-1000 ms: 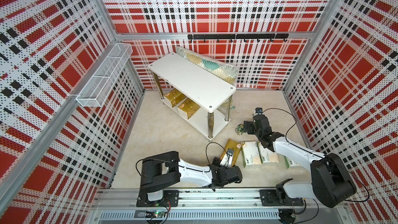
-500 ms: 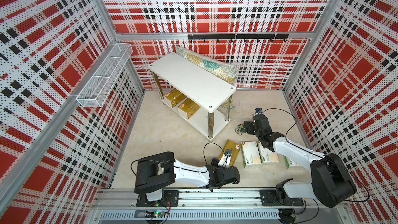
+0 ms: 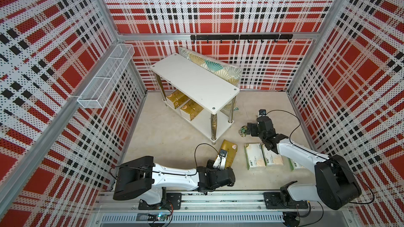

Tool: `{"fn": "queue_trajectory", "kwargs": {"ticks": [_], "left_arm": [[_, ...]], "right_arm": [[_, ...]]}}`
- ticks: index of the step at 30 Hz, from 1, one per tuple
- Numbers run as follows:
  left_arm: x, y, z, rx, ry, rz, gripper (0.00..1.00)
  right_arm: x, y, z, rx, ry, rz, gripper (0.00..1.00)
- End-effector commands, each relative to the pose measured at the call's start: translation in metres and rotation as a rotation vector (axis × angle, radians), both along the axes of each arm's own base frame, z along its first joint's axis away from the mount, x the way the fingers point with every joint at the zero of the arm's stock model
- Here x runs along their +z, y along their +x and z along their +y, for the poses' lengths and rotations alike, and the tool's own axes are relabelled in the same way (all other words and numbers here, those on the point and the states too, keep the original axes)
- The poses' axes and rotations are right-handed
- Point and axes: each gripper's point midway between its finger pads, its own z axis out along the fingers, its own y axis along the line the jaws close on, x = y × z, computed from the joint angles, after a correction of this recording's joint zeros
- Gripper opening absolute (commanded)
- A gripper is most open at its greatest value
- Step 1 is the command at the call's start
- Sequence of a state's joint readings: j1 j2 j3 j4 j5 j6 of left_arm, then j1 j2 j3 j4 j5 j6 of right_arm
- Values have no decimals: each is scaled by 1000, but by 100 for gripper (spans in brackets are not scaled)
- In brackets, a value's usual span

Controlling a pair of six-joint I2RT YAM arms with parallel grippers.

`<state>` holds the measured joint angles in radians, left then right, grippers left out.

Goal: Place the tissue boxes on the shelf by color
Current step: Pick up the box of tissues from the center of the board.

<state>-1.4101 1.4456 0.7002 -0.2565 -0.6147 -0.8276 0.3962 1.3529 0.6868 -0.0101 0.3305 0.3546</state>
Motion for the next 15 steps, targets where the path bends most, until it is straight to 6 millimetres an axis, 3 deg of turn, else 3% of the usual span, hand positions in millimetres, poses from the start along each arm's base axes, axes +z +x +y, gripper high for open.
{"fn": "queue_trajectory", "kwargs": {"ticks": [1,15], "left_arm": [[13,2,17,54,-23,-4,83],[56,14,91,292,-174,58,79]], "right_arm": [[-5,-1,-5,-8,-21,10,100],[-2,4,-3,-6,-16,7,100]]}}
